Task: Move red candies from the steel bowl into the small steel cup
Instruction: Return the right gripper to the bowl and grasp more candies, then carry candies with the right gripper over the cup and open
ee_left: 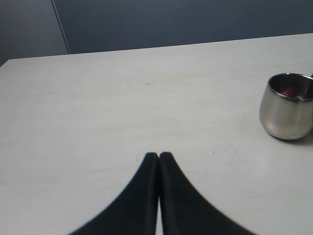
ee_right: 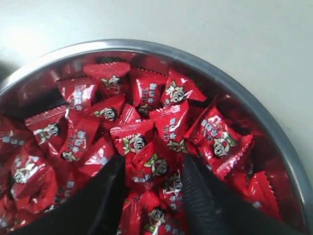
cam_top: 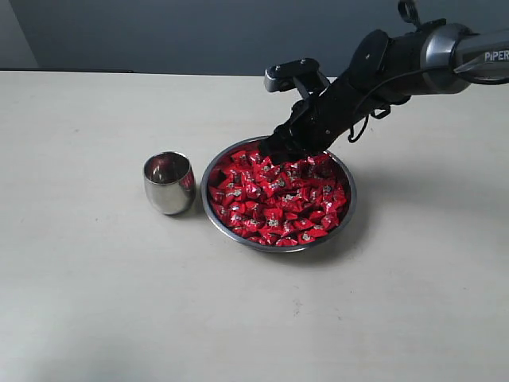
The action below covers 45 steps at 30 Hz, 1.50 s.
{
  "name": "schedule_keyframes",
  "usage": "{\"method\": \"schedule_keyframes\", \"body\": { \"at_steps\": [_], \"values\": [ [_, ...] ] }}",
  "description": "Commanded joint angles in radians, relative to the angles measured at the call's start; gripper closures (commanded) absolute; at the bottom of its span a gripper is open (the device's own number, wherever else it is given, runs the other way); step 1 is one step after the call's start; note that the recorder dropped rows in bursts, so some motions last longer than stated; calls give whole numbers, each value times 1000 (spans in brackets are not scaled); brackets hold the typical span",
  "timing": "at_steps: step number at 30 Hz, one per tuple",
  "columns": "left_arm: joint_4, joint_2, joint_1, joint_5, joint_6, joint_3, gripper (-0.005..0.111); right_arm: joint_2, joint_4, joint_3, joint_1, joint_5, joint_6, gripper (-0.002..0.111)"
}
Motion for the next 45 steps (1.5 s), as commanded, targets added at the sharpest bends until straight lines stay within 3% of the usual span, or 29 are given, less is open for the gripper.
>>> {"method": "schedule_keyframes", "body": {
  "at_steps": [1,11,13,17,34,45],
  "values": [
    [2,-5,-8,-5,-2,-8,106,11,25,3,-6,-52,-2,70],
    [2,-5,-8,-5,-2,-8,106,59,53,3,11,-69,-2,72],
    [2,-5,-8,-5,-2,-8,106,63,55,3,13,-79,-2,80],
    [2,-5,-8,-5,-2,-8,106,52,57,3,13,-81,-2,109],
    [2,-5,-8,-5,-2,-8,106,-130,95,3,32,9,-2,108],
    [2,-5,-8,-5,-2,-8,106,-135,116,3,247,-132,-27,108]
  ]
}}
